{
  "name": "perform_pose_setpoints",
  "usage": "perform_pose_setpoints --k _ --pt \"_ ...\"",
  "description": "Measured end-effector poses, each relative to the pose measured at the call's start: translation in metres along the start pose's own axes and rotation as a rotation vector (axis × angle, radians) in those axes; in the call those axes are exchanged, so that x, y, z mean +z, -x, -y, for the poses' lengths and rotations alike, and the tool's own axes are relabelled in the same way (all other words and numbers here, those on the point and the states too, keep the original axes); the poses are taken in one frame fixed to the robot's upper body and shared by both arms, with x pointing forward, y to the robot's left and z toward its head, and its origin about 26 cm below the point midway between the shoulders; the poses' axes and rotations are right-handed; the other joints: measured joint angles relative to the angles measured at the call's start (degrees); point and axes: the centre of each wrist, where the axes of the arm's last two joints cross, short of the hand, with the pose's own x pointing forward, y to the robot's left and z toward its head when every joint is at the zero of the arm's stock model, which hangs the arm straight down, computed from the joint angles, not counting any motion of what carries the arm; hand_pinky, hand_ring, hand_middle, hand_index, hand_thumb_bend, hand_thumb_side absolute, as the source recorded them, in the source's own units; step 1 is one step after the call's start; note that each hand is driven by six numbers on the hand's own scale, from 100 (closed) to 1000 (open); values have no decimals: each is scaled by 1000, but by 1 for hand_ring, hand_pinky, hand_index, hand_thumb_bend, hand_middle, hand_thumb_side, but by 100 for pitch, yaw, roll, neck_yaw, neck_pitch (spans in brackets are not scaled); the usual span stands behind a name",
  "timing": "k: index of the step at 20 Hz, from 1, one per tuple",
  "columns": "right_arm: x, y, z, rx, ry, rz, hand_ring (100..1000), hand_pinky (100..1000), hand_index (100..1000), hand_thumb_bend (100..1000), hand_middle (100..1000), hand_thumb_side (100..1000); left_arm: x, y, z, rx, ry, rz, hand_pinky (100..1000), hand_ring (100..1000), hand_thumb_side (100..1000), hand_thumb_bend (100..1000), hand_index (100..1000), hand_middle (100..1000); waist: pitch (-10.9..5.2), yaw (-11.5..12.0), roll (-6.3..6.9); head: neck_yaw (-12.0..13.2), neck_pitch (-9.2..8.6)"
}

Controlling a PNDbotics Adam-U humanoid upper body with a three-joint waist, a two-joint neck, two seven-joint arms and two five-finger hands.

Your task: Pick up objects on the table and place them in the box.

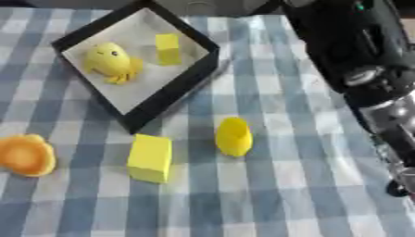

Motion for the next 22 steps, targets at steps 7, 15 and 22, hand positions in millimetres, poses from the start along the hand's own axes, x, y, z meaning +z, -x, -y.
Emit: perform_pose_setpoints --k 7,15,22 --pt "-26 -17 -24 -10 -83 55 675 814 601 100 545 100 -3 -4 -11 -10 -19 10 776 796 574 823 900 853 0 28 0 -66 0" --pt "-51 -20 -95 -74 -236 25 704 817 634 100 577 100 -3 -4 -10 -7 -14 11 771 792 572 834 899 849 0 98 -63 -77 -3" --pt "-56 -16 -115 -6 -242 11 891 925 936 487 836 435 -3 -3 -10 -9 -17 6 770 792 573 834 900 849 0 83 -65 -58 -3"
